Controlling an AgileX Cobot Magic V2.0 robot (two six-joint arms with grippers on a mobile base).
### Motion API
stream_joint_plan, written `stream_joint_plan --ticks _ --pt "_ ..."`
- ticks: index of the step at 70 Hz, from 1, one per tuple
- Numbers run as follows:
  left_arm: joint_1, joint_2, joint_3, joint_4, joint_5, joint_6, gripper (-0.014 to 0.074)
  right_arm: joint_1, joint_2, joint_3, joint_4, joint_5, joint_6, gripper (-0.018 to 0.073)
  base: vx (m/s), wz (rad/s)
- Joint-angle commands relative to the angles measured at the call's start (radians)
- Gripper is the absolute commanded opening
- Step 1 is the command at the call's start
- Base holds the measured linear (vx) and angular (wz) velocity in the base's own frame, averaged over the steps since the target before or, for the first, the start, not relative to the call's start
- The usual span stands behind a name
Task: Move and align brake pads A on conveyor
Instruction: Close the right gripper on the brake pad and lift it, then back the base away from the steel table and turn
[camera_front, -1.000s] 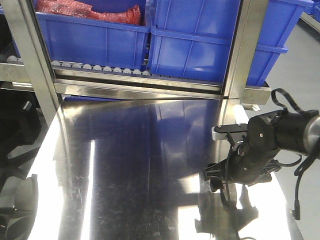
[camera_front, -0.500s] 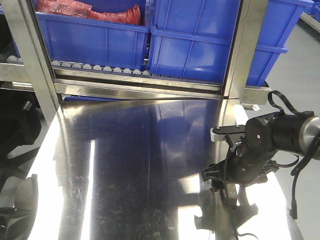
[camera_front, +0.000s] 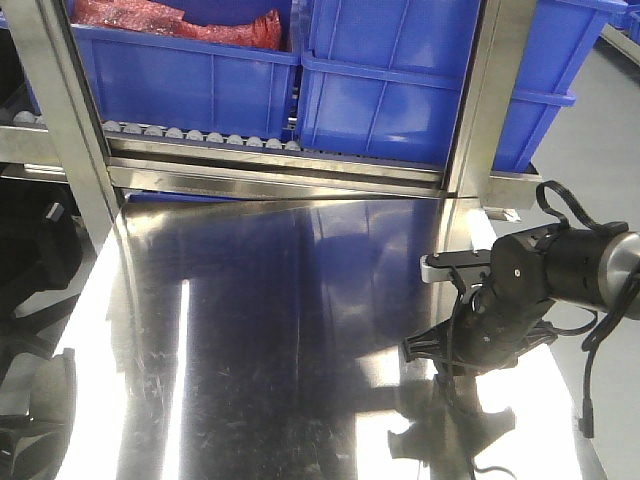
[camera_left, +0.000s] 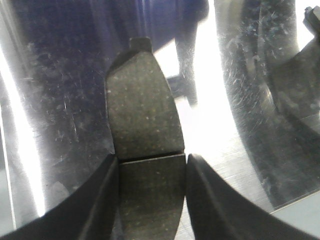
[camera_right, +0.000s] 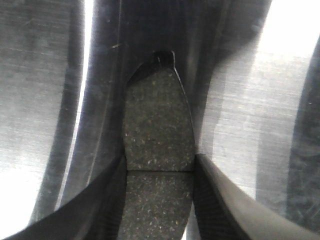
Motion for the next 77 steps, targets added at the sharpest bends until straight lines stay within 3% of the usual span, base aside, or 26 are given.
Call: stream_joint_plan --ticks 1,30,44,77 --pt "-0.003 -0.004 -0.03 -0.011 -0.067 0.0 0.0083 -0.001 -0.039 -0.027 -0.009 -0.022 -0.012 0.0118 0.0 0.0" --pt "-0.003 -0.004 -0.03 -0.011 -0.067 0.0 0.0083 -0.001 -0.14 0.025 -0.009 -0.051 -0.019 0.0054 0.0 0.0" --pt "-0.003 -0.004 -0.03 -0.011 -0.067 0.0 0.0083 -0.001 -0.323 0.174 -0.009 -0.125 -0.019 0.0056 0.0 0.0" --pt "-0.003 -0.004 -0.03 -0.011 -0.067 0.0 0.0083 -0.001 -0.789 0.413 -0.009 -0.102 -0.049 0.0055 0.0 0.0"
